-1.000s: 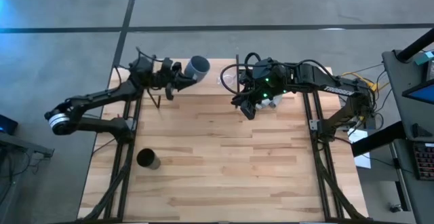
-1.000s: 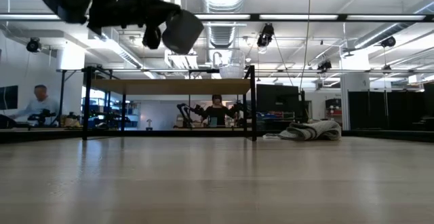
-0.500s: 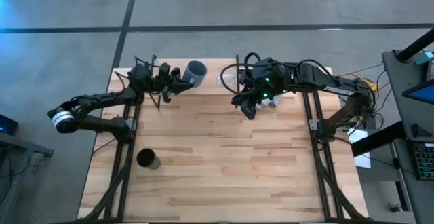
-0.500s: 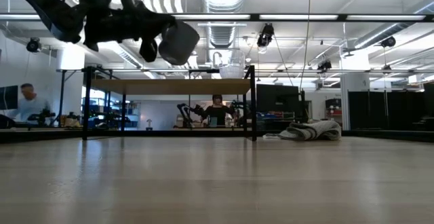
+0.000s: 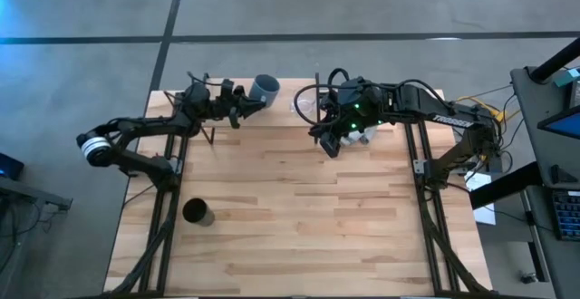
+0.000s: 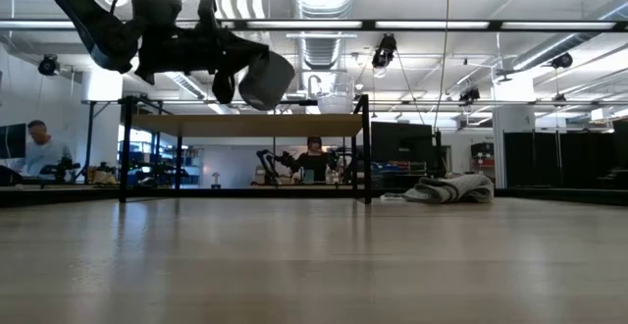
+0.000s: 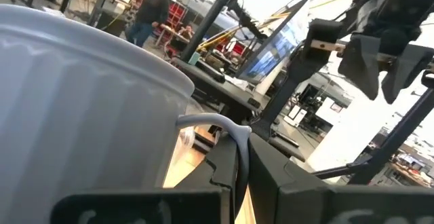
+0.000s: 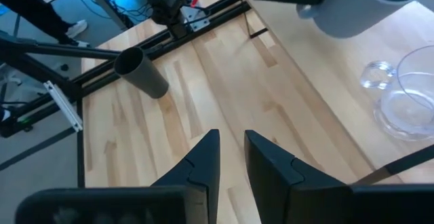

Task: Stack small to large cups/mugs on shelf
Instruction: Put the gray mug on the shelf

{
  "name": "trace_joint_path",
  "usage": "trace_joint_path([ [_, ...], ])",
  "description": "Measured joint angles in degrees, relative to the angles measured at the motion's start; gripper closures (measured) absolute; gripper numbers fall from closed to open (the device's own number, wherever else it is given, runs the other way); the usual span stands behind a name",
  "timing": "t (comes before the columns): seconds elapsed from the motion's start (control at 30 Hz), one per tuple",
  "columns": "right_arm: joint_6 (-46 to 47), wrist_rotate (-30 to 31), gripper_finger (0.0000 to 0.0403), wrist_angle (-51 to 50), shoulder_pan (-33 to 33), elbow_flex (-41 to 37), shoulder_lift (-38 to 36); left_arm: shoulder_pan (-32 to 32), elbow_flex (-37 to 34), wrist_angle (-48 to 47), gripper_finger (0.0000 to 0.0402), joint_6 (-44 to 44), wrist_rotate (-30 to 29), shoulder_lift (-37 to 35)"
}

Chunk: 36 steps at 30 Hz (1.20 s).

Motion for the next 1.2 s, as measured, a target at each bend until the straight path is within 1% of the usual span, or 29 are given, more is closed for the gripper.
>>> trace_joint_path([
  [0.17, -0.04, 0.12, 0.034, 0.0, 0.0, -0.01, 0.01, -0.72, 0.18, -0.17, 0.0401, -0.02, -0.15, 1.25],
  [0.33, -0.06, 0.5, 0.0339, 0.01, 0.0, -0.01, 0.01, -1.14, 0.99, -0.12, 0.0401, -0.02, -2.62, 1.33],
  [0.5, -0.08, 1.41, 0.0341, 0.02, 0.0, -0.02, 0.01, -2.31, 1.81, -0.07, 0.0401, 0.04, -2.81, 1.33],
  [0.67, -0.06, 1.41, 0.0339, 0.02, 0.0, -0.02, 0.01, -3.83, 2.12, -0.03, 0.0401, 1.74, -5.87, 2.23],
  [0.8, -0.04, 1.41, 0.0339, 0.0, 0.0, -0.01, 0.01, -4.07, 2.07, 0.12, 0.0401, 1.54, -8.65, 4.02],
  [0.97, -0.04, 1.41, 0.034, -0.01, 0.0, -0.02, 0.01, -4.81, 2.34, 3.65, 0.0401, 1.41, -8.76, 7.0],
  [1.1, -0.04, 1.4, 0.034, -0.02, 0.0, -0.02, 0.01, -4.93, 2.8, 5.33, 0.04, -2.05, -8.91, 9.76],
  [1.2, -0.06, 1.39, 0.0339, -0.06, 0.0, -0.02, 0.01, -4.93, 2.72, 5.78, 0.0396, -2.58, -8.84, 10.61],
])
